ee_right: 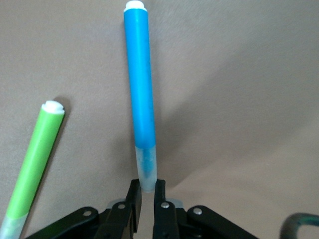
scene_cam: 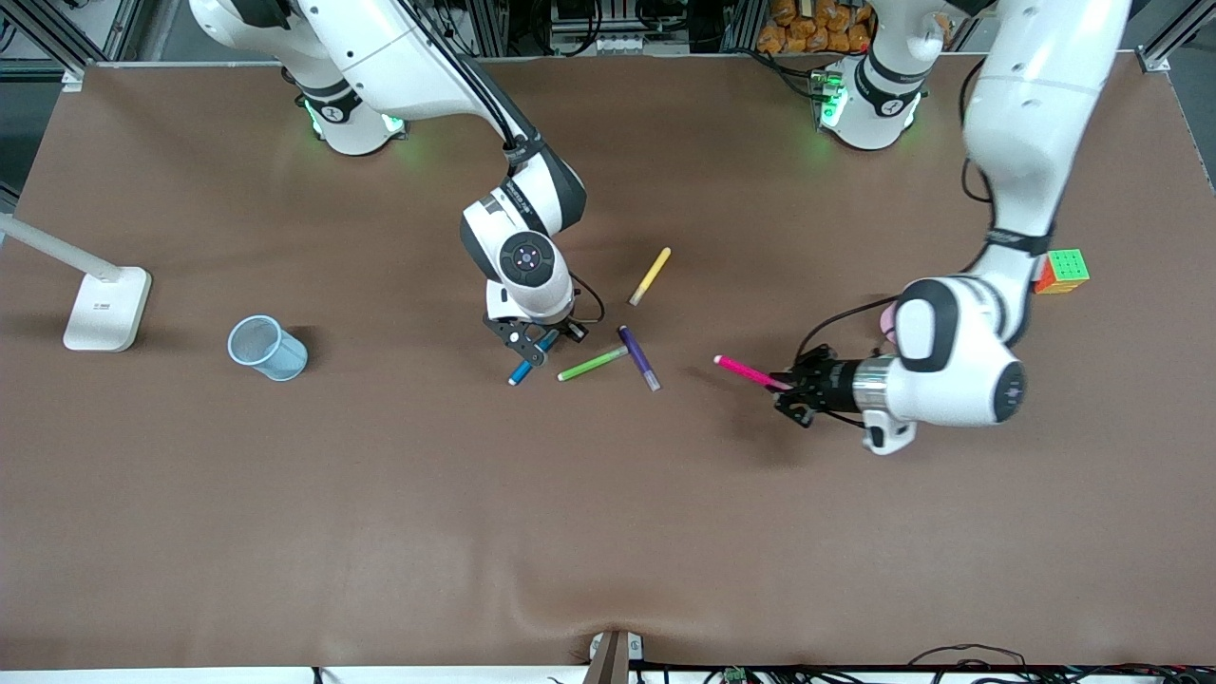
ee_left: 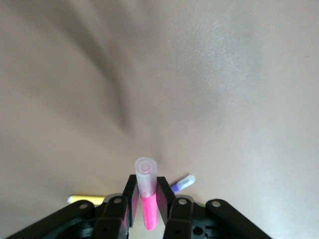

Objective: Place pink and blue markers in matching cups
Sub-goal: 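Carry the pink marker to the pink cup while the right gripper carries blue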

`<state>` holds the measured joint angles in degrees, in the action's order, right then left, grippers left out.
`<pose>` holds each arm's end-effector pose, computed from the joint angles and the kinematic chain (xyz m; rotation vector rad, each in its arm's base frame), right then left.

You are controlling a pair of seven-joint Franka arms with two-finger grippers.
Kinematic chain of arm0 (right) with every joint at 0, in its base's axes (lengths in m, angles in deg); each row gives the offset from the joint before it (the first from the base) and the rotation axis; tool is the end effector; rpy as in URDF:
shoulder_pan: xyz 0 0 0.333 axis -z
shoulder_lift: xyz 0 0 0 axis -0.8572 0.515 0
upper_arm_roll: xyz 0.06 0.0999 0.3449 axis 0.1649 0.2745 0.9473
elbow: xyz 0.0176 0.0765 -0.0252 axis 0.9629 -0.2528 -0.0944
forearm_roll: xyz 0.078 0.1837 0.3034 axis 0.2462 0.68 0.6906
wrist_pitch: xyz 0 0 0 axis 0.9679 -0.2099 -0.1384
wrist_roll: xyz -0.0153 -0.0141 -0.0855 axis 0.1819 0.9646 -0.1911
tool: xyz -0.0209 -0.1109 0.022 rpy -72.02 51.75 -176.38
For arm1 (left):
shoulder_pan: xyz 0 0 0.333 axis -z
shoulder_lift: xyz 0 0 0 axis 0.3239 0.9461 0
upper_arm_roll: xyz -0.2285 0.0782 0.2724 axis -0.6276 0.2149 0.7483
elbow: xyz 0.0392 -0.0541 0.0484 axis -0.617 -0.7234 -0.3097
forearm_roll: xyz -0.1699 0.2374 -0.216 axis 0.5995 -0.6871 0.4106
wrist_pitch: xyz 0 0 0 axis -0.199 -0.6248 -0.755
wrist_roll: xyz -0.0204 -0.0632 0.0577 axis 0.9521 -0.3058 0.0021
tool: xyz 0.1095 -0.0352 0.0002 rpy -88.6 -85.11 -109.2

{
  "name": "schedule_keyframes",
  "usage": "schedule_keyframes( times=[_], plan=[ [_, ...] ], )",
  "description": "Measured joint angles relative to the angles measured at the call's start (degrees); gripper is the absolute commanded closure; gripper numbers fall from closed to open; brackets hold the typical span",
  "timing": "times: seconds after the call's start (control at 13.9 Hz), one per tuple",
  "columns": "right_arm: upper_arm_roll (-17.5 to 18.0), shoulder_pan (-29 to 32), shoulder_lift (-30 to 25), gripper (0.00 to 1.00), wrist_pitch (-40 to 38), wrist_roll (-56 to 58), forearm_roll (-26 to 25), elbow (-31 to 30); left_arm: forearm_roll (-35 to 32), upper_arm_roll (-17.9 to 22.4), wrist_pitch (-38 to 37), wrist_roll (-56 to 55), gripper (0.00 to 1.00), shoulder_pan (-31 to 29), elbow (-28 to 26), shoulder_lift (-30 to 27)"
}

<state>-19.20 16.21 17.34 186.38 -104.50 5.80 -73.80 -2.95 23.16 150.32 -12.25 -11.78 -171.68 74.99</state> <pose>0.4895 0.4314 0.2470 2.8843 -1.0854 -0.2217 0.6403 -0.1668 0.3185 2.3504 1.4118 -0.7514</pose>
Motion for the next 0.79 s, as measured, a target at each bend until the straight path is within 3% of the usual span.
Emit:
schedule_keyframes(
  times=[0.36,0.79],
  plan=[
    [-1.5,3.6,-4.6,1.00,-15.5,0.9,0.0,4.2,-8.1,0.1,-12.5,0.0,1.00,-2.9,7.2,-3.5],
    [-1.8,14.6,-11.5,1.00,-37.0,16.0,-0.1,5.7,-19.6,-0.2,-15.8,1.2,1.00,-2.7,8.2,-9.6]
  ],
)
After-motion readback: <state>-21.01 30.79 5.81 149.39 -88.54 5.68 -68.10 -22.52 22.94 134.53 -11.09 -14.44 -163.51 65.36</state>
